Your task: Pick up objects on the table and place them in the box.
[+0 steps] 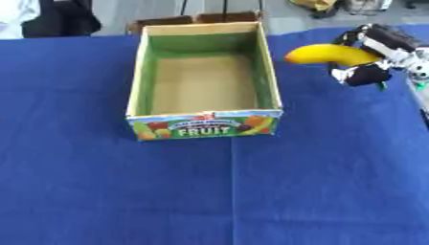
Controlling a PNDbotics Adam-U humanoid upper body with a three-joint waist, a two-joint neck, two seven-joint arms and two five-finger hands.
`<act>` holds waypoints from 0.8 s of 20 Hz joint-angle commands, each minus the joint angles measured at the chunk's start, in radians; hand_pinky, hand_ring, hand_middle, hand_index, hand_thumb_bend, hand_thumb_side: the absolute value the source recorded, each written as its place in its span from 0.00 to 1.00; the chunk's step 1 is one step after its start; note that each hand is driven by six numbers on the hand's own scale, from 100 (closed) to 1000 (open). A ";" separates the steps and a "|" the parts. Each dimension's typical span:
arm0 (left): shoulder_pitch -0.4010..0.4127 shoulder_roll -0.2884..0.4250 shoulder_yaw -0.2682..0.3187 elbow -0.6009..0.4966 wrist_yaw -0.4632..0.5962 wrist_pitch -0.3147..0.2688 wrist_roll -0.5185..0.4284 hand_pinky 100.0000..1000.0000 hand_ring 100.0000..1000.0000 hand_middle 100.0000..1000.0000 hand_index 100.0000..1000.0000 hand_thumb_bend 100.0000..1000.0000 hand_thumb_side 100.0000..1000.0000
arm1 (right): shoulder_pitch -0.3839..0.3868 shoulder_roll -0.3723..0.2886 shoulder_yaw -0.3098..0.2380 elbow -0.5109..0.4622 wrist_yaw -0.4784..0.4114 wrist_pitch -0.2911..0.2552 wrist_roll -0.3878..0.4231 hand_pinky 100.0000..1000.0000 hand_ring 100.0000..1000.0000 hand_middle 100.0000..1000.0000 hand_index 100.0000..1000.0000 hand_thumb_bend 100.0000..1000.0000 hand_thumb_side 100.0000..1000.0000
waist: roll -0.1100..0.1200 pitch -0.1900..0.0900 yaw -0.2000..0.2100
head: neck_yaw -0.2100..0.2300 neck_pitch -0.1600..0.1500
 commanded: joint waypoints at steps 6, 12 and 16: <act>-0.002 0.010 0.000 -0.020 0.004 0.004 0.001 0.70 0.76 0.77 0.90 0.00 0.88 | -0.047 -0.006 -0.011 -0.061 -0.042 0.013 -0.018 0.59 0.78 0.41 0.70 0.00 0.37 | -0.008 -0.266 0.002 | 0.000 -0.008; -0.002 0.011 0.000 -0.020 0.005 0.004 0.000 0.70 0.76 0.77 0.90 0.00 0.88 | -0.063 0.004 -0.005 -0.083 -0.061 0.024 -0.019 0.59 0.78 0.41 0.69 0.00 0.37 | -0.009 -0.269 0.002 | -0.001 -0.006; -0.002 0.011 0.000 -0.020 0.005 0.004 0.000 0.70 0.76 0.77 0.90 0.00 0.89 | -0.064 0.005 -0.005 -0.087 -0.063 0.026 -0.018 0.58 0.77 0.40 0.68 0.00 0.38 | -0.010 -0.270 0.003 | -0.002 -0.006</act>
